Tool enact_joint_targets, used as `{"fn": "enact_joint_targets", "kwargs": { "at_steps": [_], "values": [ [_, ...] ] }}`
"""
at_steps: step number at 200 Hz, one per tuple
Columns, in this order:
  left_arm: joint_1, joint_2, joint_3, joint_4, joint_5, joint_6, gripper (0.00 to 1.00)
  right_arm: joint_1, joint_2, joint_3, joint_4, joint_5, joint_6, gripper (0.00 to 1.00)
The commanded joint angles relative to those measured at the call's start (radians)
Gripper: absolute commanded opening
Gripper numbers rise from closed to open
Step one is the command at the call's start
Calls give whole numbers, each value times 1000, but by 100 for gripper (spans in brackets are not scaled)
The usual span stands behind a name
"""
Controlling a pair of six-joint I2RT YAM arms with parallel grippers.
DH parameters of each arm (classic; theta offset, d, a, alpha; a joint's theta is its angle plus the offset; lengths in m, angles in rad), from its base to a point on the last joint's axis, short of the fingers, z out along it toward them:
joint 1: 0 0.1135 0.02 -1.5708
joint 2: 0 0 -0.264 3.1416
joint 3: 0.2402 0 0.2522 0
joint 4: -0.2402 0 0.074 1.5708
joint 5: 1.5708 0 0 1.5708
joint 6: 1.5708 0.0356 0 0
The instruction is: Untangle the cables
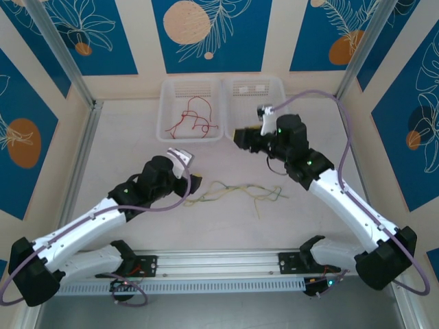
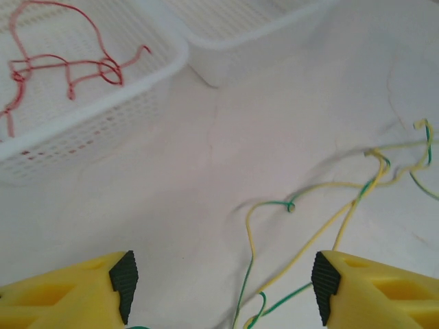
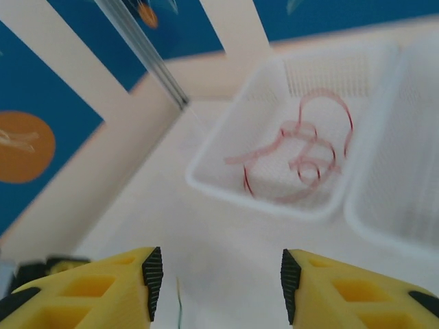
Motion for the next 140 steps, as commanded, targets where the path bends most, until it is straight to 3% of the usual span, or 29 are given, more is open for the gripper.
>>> {"fn": "enact_joint_targets", "kwargs": {
  "at_steps": [1, 35, 67, 99, 112, 140],
  "values": [
    [-5, 59, 9, -23, 139, 25, 68, 12, -56, -104, -134, -50, -38, 52],
    [1, 170, -34, 14, 258, 45, 58, 10, -191, -299, -134, -141, -101, 52],
    [6, 277, -22, 111, 422, 94, 44, -24, -241, -480, 43, -193, 138, 52],
    [5, 441, 88, 66, 481, 175, 44, -17, -242, -574, 188, -199, 288, 52],
    [6, 489, 122, 63, 516, 212, 44, -15, -249, -577, 204, -197, 296, 52],
    [11, 559, 169, 55, 478, 284, 43, -12, -271, -550, 172, -188, 272, 52]
  ]
}}
